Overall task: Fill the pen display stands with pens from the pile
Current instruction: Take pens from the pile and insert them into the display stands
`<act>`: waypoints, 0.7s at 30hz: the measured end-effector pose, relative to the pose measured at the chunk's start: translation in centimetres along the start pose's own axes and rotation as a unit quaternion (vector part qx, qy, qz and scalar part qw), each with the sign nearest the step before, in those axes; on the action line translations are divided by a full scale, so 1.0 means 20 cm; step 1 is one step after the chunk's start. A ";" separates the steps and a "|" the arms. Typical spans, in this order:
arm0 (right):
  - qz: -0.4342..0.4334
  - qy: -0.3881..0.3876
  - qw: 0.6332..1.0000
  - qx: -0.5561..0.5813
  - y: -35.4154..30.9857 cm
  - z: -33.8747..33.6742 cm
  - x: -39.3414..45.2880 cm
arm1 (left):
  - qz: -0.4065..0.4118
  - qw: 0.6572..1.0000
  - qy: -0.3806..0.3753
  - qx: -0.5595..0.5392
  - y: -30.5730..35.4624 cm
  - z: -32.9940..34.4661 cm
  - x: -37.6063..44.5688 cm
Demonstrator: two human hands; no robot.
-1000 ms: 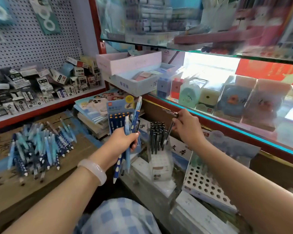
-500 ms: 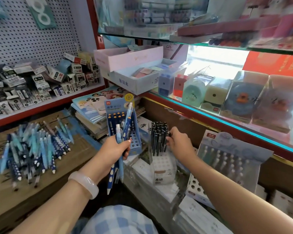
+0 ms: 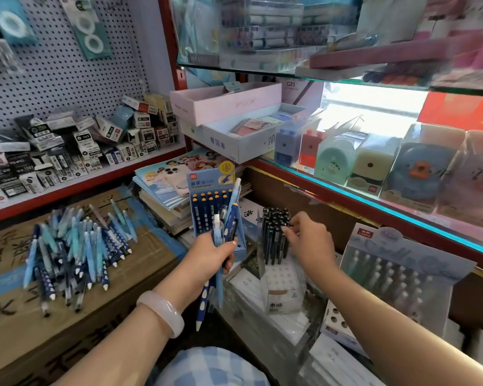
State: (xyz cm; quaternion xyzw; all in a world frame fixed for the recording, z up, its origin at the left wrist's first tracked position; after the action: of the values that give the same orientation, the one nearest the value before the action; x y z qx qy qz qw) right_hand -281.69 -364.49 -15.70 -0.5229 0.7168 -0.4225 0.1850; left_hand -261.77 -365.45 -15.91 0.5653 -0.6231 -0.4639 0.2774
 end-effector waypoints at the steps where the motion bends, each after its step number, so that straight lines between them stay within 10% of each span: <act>1: -0.024 0.004 0.999 0.028 -0.06 -0.02 -0.01 | 0.001 1.000 -0.002 0.001 0.00 0.01 0.00; 9: 0.050 -0.215 0.924 0.313 -0.28 0.17 -0.10 | 0.012 0.999 -0.032 0.002 0.07 0.08 -0.04; 21: 0.132 -0.092 0.863 0.479 -0.20 0.04 -0.04 | -0.044 0.988 0.033 -0.143 0.03 0.06 -0.03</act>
State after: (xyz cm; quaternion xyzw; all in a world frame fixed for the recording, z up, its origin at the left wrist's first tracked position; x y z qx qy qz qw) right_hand -278.45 -364.49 -13.16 -0.3067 0.4682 -0.6352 0.5322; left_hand -262.90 -364.61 -15.77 0.5614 -0.5155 -0.5414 0.3550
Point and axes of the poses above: each hand's wrist, its own x-axis towards the middle knuckle, its own z-axis out of the palm, y = z × x, the point moved 7 cm from there along x, towards the middle knuckle, and after that the axes turned 15 degrees about x, right-handed, at the moved point
